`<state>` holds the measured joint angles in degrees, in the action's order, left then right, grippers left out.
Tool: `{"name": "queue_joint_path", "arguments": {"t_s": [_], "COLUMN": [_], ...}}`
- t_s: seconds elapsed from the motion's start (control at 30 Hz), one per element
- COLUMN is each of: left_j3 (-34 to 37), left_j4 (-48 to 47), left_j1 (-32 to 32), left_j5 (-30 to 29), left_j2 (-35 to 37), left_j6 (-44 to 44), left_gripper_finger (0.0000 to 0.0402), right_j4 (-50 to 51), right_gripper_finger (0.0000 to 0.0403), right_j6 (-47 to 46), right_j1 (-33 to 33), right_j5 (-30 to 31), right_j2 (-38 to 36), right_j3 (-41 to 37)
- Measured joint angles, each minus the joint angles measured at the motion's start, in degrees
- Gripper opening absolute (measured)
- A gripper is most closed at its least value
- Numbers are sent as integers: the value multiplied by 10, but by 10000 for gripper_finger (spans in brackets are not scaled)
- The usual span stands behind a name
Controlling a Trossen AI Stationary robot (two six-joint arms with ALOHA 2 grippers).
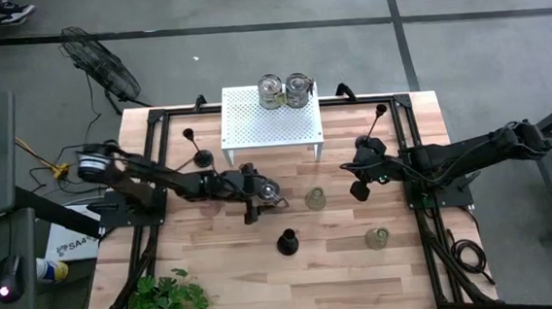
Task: Pick & Place candle stick holders
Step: Align the scented candle on the shelf with the other scented candles
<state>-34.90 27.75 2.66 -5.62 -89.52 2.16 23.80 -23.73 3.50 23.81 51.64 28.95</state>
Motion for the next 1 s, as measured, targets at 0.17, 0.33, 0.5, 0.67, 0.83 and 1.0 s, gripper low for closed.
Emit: {"name": "queue_joint_path", "arguments": {"t_s": [0.17, 0.33, 0.5, 0.67, 0.83, 1.0], "left_j3": [1, 0, 0, -55, -135, -170], "left_j4": [-78, -139, -153, -213, -283, -310], "left_j1": [0, 0, -1, -13, -92, -223], "left_j5": [-1, -21, -89, -141, -104, 4], "left_j2": [84, 177, 256, 285, 271, 246], "left_j6": [18, 22, -17, -80, -143, -159], "left_gripper_finger": [359, 359, 359, 360, 360, 361], "right_j4": [2, 3, 1, -5, -12, -15], "right_gripper_finger": [2, 2, 2, 2, 2, 2], "right_j6": [0, 0, 1, 3, 19, 26], "right_j1": [0, 0, 0, -4, -15, -30], "right_j5": [0, 0, 1, 3, 1, 1], "right_j2": [0, 0, 0, 0, 0, 0], "right_j3": [0, 0, 0, 0, 0, 0]}}
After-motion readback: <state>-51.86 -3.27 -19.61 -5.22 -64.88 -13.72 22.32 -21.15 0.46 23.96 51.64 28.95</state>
